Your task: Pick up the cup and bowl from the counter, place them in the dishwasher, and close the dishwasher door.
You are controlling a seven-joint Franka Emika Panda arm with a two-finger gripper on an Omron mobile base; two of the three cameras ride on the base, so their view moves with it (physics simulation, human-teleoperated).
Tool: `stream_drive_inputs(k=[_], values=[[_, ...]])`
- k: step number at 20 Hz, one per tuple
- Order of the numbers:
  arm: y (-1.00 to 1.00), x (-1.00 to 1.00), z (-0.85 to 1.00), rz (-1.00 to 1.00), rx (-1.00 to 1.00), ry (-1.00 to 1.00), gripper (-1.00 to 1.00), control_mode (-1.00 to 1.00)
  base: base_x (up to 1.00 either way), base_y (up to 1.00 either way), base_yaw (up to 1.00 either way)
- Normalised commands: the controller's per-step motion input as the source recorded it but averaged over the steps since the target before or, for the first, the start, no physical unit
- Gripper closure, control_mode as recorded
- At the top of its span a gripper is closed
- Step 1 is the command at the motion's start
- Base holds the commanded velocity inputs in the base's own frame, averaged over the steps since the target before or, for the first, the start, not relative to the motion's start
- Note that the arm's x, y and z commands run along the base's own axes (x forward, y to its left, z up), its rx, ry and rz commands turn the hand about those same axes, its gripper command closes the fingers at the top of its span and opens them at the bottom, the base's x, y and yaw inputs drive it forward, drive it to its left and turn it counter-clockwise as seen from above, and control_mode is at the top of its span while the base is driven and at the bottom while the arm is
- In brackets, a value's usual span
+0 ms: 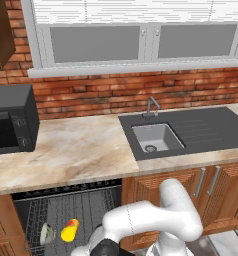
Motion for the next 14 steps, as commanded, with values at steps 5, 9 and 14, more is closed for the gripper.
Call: stream_drive_inputs(k=[5, 9, 14], values=[[-0.23, 0.94, -0.12, 0.00, 0.00, -0.01, -1.00, -1.00, 0.00, 0.00, 0.00], [-0.22, 0.95, 0.00, 0.00, 0.00, -0.01, -1.00, -1.00, 0.00, 0.00, 0.00], [-0.11, 0.92, 0.00, 0.00, 0.00, -0.01, -1.00, -1.00, 0.00, 0.00, 0.00]])
